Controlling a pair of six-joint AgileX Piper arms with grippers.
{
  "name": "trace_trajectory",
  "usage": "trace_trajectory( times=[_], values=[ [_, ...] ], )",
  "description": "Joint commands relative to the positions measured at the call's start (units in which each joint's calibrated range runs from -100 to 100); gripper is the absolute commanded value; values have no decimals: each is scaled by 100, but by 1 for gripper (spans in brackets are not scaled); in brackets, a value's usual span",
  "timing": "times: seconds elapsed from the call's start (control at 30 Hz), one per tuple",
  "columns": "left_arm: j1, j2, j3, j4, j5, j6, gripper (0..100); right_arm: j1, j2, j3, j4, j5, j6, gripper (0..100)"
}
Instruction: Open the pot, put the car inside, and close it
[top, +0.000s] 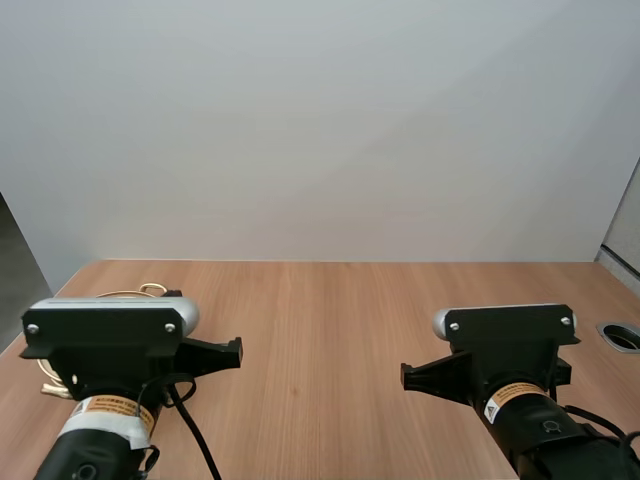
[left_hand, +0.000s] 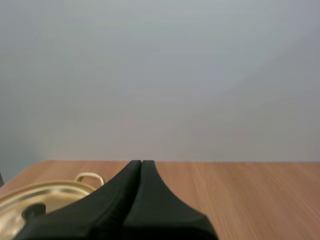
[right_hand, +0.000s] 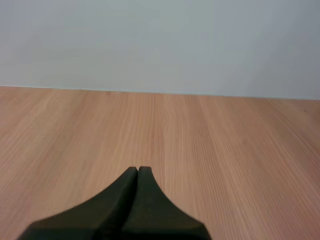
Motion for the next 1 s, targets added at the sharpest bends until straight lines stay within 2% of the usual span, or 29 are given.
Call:
trace_trajectory(
  times=[0.0, 0.13, 0.23, 0.33, 0.4, 0.5, 0.97],
  values=[
    [3, 0, 75, -322, -23, 178, 0, -154, -215, 0, 430, 309, 5, 0],
    [40, 0, 75, -1511, 311, 1053, 0, -205, -648, 0, 714, 844, 5, 0],
    [174, 0, 75, -2300, 537, 1740, 0, -205, -948, 0, 854, 1483, 5, 0],
    [319, 0, 75, -2831, 1067, 2551, 0, -205, -1207, 0, 891, 1650, 5, 0],
    [407, 0, 75, -3027, 1290, 2619, 0, -205, -1274, 0, 891, 1706, 5, 0],
    [468, 0, 75, -3131, 1290, 2619, 0, -205, -1310, 0, 891, 1725, 5, 0],
    [467, 0, 75, -3131, 1393, 2619, 0, -205, -1416, 0, 835, 1883, 5, 0]
  ],
)
